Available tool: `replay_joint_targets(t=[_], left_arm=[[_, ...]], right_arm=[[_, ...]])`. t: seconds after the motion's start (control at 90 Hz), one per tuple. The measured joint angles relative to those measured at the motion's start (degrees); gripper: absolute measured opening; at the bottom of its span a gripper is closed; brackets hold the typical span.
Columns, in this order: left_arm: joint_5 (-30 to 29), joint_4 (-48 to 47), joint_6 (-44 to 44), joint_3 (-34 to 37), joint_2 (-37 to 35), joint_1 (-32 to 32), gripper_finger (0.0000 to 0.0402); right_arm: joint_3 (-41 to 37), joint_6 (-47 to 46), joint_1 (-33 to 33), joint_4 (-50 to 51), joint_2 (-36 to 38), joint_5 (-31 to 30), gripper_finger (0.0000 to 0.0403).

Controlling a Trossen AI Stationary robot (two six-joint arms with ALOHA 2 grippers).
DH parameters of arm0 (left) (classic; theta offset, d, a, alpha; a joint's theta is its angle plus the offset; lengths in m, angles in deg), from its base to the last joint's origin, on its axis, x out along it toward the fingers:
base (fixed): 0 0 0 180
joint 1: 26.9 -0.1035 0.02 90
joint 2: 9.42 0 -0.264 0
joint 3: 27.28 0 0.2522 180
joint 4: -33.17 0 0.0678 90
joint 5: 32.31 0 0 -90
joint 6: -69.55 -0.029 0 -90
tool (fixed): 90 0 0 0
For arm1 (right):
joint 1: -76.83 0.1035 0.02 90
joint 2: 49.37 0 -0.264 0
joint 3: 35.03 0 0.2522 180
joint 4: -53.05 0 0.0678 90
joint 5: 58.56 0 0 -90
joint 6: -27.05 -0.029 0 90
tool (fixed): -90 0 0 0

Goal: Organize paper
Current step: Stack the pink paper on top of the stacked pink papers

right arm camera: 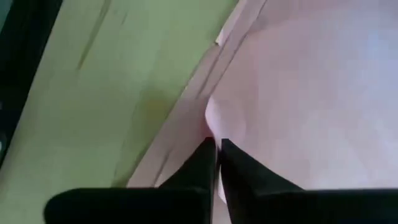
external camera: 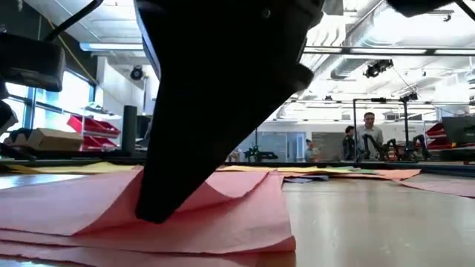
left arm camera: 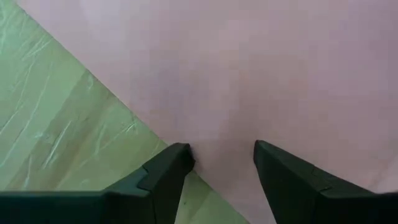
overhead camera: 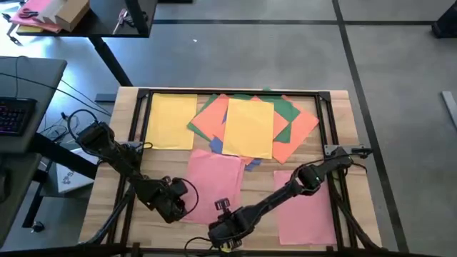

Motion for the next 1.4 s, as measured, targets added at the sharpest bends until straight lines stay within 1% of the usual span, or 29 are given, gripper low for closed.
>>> replay_joint_targets(t=[0.133,0.222,0.267,0.333,0.444,0.5,0.578,0.689,0.856,0.933,1.056,1.178,1.256,1.3,1.4], left_arm=[[-0.6,-0.3,-0.04,-0.35,-0.37,0.04,0.0179],[-2.01,-1.96,-1.61,-1.46,-1.76,-0.01,0.0179],[-3.96,-3.56,-2.27,-2.57,-3.25,-0.07,0.0179],[-6.72,-5.31,-3.12,-5.22,-6.47,-0.09,0.0179],[-11.18,-12.83,-3.16,-9.36,-12.42,-0.04,0.0179],[-15.12,-15.07,-3.17,-12.14,-16.1,-0.01,0.0179],[-22.69,-17.14,-4.16,-15.84,-21.51,0.0,0.0179],[-31.39,-16.6,-10.74,-20.2,-27.66,-0.01,0.0179],[-39.29,-15.35,-21.91,-25.31,-34.02,0.0,0.0179],[-42.32,-12.02,-28.07,-27.08,-36.09,-0.02,0.0179],[-46.61,-4.31,-38.58,-28.77,-38.78,-0.07,0.0179],[-48.75,2.83,-46.96,-29.59,-40.18,-0.07,0.0179],[-49.65,5.61,-49.69,-29.62,-40.81,-0.06,0.0179],[-49.85,6.06,-50.11,-29.64,-40.97,-0.07,0.0179],[-50.96,5.61,-50.11,-29.59,-40.93,-0.11,0.0179]], right_arm=[[0.09,-0.48,0.09,1.27,0.88,-0.36,0.0],[2.78,-1.85,0.13,3.81,2.03,-2.32,0.0],[3.82,-2.54,0.15,4.34,2.83,-3.24,0.0],[2.97,-3.78,0.12,3.68,5.23,-4.58,0.0],[3.58,-6.1,0.08,5.07,8.17,-7.6,0.0],[3.63,-6.08,-0.05,4.85,9.99,-9.26,0.0],[3.67,-6.54,-0.46,5.09,12.83,-12.24,0.0],[3.63,-10.03,-2.06,5.4,16.53,-17.66,0.0],[3.74,-13.39,-5.23,5.44,24.37,-32.56,0.0],[3.74,-14.98,-7.42,8.17,27.59,-37.49,0.0],[3.63,-15.86,-10.52,14.2,31.85,-42.24,0.0],[3.68,-18.52,-13.21,23.96,36.63,-42.85,0.0],[3.69,-22.56,-14.62,32.92,38.63,-41.76,0.0],[3.26,-24.41,-15.35,34.57,39.32,-40.04,0.0],[-1.07,-21.82,-15.75,34.15,43.1,-32.39,0.0]])
